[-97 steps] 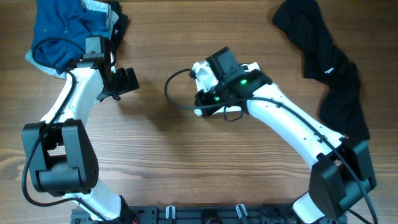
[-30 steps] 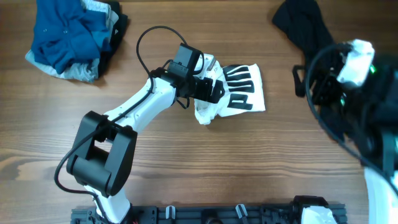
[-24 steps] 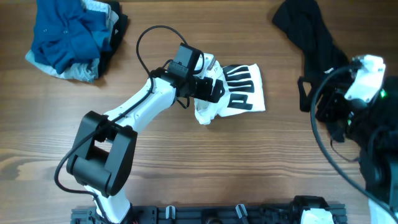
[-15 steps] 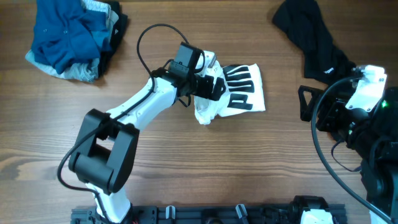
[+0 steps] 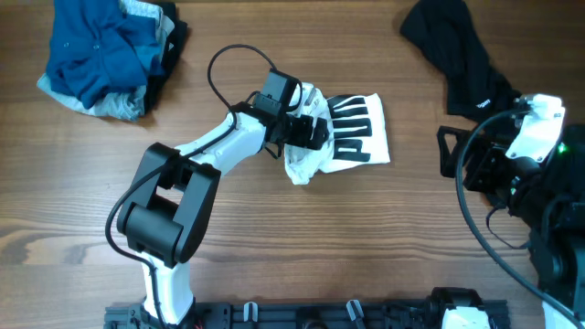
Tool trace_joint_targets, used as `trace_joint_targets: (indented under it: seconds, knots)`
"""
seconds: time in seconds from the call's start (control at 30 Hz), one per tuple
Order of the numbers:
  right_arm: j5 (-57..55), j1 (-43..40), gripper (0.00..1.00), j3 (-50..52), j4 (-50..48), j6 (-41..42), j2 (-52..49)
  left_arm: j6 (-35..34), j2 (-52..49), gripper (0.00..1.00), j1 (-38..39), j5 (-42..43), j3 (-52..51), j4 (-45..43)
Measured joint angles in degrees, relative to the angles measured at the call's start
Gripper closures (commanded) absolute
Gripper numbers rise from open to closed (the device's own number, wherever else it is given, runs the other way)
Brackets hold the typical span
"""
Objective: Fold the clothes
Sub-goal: 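Lift the bundle with the left gripper and carry it to the top-left pile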
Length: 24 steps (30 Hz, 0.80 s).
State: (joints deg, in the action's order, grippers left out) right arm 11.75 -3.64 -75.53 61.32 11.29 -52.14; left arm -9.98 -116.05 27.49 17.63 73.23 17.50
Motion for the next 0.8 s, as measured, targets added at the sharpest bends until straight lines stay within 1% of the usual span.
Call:
trace_joint_targets:
  seconds: [0.27, 0.3, 0.37, 0.43, 0.5, 0.53, 0.57, 0.6, 0.63, 0.8]
  knots:
    - [0.0, 0.0, 0.00, 0.0, 1.9, -0.1, -5.2, -8.5, -0.7, 0.01, 0.0, -2.3, 0.0, -3.5]
    - [-0.1, 0.0, 0.00, 0.0, 2.0, -0.2, -5.8, -9.4, -0.8, 0.04, 0.2, -2.4, 0.2, -3.6]
    - [0.0, 0.0, 0.00, 0.0, 2.3, -0.2, -7.0, -12.0, -1.2, 0.22, 0.4, -3.1, 0.7, -3.8]
    - [0.0, 0.0, 0.00, 0.0, 2.3, -0.2, -7.6, -14.0, -1.7, 0.44, 0.7, -3.6, 0.9, -4.2]
    - [0.0, 0.0, 0.00, 0.0, 2.3, -0.2, -7.7, -15.2, -2.1, 0.57, 0.8, -3.5, 0.9, -4.7]
    - [0.0, 0.0, 0.00, 0.0, 2.3, -0.2, -7.7, -15.7, -2.4, 0.66, 1.0, -3.2, 0.9, -4.7]
    - [0.0, 0.0, 0.00, 0.0, 2.3, -0.2, -7.6, -16.1, -2.8, 0.81, 1.1, -2.9, 0.9, -5.0]
    - [0.0, 0.0, 0.00, 0.0, 2.3, -0.2, -7.6, -16.3, -2.9, 0.90, 1.1, -2.5, 0.9, -5.1]
    - [0.0, 0.0, 0.00, 0.0, 2.3, -0.2, -7.6, -16.9, -3.1, 0.96, 1.3, -2.0, 0.9, -5.1]
    - [0.0, 0.0, 0.00, 0.0, 2.3, -0.2, -7.6, -17.2, -3.6, 0.96, 1.5, -0.5, 0.9, -5.4]
